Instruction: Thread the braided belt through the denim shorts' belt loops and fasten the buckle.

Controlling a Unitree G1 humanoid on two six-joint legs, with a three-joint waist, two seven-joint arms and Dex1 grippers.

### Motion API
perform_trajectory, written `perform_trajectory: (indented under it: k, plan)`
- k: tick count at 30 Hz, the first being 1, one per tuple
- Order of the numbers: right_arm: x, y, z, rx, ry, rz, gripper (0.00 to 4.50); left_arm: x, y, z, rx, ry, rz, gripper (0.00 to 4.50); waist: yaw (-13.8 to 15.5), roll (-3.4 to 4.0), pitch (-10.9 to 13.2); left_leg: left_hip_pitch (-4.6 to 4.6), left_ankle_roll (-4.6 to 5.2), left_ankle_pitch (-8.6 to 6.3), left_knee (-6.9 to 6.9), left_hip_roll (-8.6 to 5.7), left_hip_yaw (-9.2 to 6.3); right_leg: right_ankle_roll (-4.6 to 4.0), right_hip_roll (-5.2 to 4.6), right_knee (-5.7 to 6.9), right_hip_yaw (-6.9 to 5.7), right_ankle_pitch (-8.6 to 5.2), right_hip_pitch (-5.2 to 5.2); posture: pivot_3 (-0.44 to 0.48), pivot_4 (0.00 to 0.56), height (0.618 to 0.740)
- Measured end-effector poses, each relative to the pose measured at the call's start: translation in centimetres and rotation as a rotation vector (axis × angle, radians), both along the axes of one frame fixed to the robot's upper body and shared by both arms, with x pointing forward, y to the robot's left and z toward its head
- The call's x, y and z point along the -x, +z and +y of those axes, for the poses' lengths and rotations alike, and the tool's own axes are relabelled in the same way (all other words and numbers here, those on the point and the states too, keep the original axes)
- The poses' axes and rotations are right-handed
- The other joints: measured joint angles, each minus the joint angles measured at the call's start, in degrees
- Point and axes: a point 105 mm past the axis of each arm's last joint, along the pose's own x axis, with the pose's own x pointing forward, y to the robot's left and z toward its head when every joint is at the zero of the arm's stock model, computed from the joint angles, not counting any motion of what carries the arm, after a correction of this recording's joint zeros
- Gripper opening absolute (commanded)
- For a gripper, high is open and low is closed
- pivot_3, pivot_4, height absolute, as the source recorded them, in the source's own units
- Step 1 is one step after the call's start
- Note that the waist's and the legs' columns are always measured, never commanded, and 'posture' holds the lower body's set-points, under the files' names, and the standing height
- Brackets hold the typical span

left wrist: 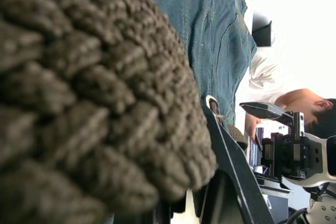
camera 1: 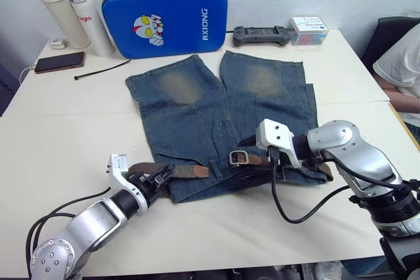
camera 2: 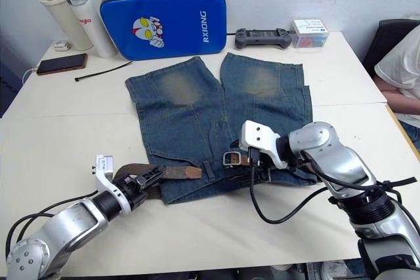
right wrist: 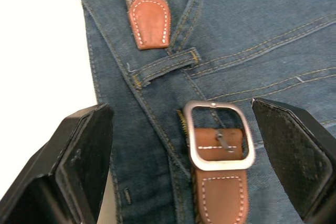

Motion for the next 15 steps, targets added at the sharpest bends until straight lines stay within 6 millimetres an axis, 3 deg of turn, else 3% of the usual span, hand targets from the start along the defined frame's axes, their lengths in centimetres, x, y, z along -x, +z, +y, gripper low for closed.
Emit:
perform_trajectory:
  k: [9,15]
  plan:
    - [-0.8,0.1,-0.3,0.009,-0.056,-0.046,4.46,-0.4,-1.2,-1.8,0.002,-0.005,0.103,0.00,0.03,0.00,0.00,0.11,0.03,-0.02,-0.05,0.00,0.01,0.01,0.01,-0.08,0.00,0.01,0.11,0.000,0.150,0.740]
    - [-0.7,0.1,-0.3,0.014,-0.055,-0.046,4.46,-2.0,-1.2,-2.5,0.022,-0.023,0.110,0.00,0.08,0.01,0.01,0.17,0.03,-0.02,-0.05,0.00,0.01,0.02,0.01,-0.10,0.00,0.01,0.20,0.000,0.150,0.740]
